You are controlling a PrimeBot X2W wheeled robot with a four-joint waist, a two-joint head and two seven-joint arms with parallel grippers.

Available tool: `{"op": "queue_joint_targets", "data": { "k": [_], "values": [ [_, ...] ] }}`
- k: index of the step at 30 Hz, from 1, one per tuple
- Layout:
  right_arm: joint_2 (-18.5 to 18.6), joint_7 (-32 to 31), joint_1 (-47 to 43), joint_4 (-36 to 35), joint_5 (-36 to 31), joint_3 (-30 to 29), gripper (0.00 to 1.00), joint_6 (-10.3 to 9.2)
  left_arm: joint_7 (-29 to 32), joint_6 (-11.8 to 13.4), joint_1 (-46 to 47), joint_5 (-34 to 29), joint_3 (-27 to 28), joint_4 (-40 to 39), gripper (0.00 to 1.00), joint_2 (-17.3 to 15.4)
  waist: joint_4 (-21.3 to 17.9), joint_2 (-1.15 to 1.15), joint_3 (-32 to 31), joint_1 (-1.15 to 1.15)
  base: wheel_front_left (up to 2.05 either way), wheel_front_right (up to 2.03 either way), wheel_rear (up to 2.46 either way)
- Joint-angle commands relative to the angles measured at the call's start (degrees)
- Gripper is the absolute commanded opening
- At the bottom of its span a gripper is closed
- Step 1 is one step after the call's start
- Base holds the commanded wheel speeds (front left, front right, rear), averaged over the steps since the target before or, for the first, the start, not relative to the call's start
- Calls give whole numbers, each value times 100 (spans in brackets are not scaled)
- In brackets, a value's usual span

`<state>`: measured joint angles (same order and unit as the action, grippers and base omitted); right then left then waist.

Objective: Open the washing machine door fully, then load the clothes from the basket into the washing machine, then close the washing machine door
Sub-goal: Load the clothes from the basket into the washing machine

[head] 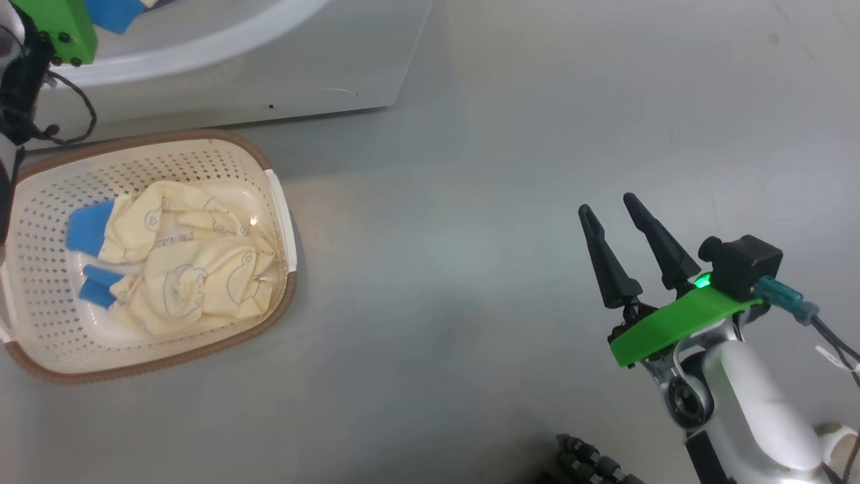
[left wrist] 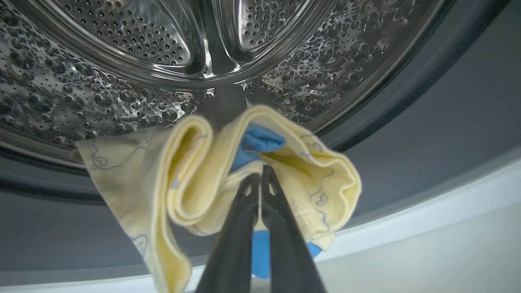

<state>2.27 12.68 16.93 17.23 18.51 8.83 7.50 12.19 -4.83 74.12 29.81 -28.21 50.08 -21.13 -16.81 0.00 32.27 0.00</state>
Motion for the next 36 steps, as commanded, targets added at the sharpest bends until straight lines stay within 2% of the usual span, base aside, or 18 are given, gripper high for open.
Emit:
{"op": "queue_joint_targets", "data": {
  "k": [1, 9, 13, 17, 21, 25, 36],
  "values": [
    [61, 89, 7, -100, 75, 164, 100, -1, -20, 124, 253, -91, 137, -268, 0, -351, -106, 0, 28, 0, 0, 0, 0],
    [61, 179, 126, -40, 321, 362, 100, -1, -618, 644, 453, -471, 168, -361, 0, -789, -650, 0, 341, 0, 0, 0, 0],
    [61, 215, 127, -41, 492, 521, 100, -1, -994, 904, 803, -839, 96, -82, 0, -1165, -1051, 0, 597, 0, 0, 0, 0],
    [61, 227, 101, -72, 605, 614, 100, -1, -1351, 886, 1165, -930, 109, 83, 0, -1309, -1302, 0, 815, 0, 0, 0, 0],
    [61, 229, 9, -185, 616, 515, 100, -1, -1818, 902, 1496, -957, 126, 314, 0, -1211, -1304, 0, 928, 0, 5, 5, 5],
    [61, 230, -88, -325, 564, 510, 100, -1, -2266, 838, 1835, -926, 209, 599, 0, -1274, -1254, 0, 1012, 0, 13, 13, 13],
    [61, 231, -119, -466, 509, 599, 100, -1, -2668, 618, 2292, -769, 367, 1087, 0, -1245, -1214, 0, 1096, 0, 5, 5, 5]
  ]
}}
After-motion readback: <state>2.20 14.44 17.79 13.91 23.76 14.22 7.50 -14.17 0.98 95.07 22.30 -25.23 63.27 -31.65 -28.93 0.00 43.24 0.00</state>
